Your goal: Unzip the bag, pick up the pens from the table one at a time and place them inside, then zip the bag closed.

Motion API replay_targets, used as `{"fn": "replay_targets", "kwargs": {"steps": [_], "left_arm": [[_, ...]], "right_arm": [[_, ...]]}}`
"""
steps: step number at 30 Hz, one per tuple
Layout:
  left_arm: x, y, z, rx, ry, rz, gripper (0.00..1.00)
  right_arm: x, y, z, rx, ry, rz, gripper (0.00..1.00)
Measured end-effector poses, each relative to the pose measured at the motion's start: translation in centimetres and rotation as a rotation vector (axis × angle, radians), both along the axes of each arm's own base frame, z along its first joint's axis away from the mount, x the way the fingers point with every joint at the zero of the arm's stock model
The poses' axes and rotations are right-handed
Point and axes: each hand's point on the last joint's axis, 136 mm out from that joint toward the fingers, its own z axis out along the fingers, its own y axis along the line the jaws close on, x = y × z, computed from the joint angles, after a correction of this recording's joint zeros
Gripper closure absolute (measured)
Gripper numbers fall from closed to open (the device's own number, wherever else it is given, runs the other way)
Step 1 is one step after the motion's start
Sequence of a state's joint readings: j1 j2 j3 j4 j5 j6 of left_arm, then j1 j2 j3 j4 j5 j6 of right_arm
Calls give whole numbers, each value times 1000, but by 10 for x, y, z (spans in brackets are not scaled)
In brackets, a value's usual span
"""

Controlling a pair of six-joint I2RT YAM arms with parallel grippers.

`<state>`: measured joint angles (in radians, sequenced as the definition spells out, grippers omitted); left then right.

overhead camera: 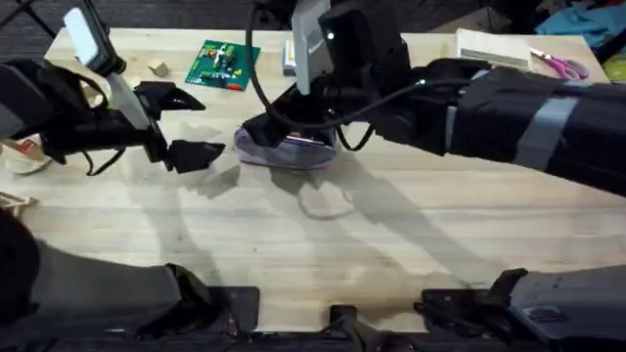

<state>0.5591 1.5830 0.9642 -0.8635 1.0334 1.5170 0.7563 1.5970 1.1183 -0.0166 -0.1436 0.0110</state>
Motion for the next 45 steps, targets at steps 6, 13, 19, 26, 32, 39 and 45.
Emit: {"fn": "replay_targets", "kwargs": {"steps": [6,13,19,26,32,39,45], "left_arm": [[5,-7,-12,-120,0,-26,7],[5,-9,-21,-178,26,-27,7],[6,-10,-19,-186,17,-28,7],[6,-10,-19,-188,18,-28,7],[6,-10,-19,-188,19,-28,7],[6,-10,-19,-188,19,-28,7],[6,-10,-19,-188,18,-28,7]], "right_arm": [[-2,-1,-3,5,31,-12,3],[-4,1,-3,77,136,-77,3],[-17,5,-5,93,232,-61,3],[-23,20,26,106,225,-45,4],[-22,29,38,51,221,-71,5],[-6,37,27,20,210,-109,4],[5,46,-1,-15,205,-135,4]]}}
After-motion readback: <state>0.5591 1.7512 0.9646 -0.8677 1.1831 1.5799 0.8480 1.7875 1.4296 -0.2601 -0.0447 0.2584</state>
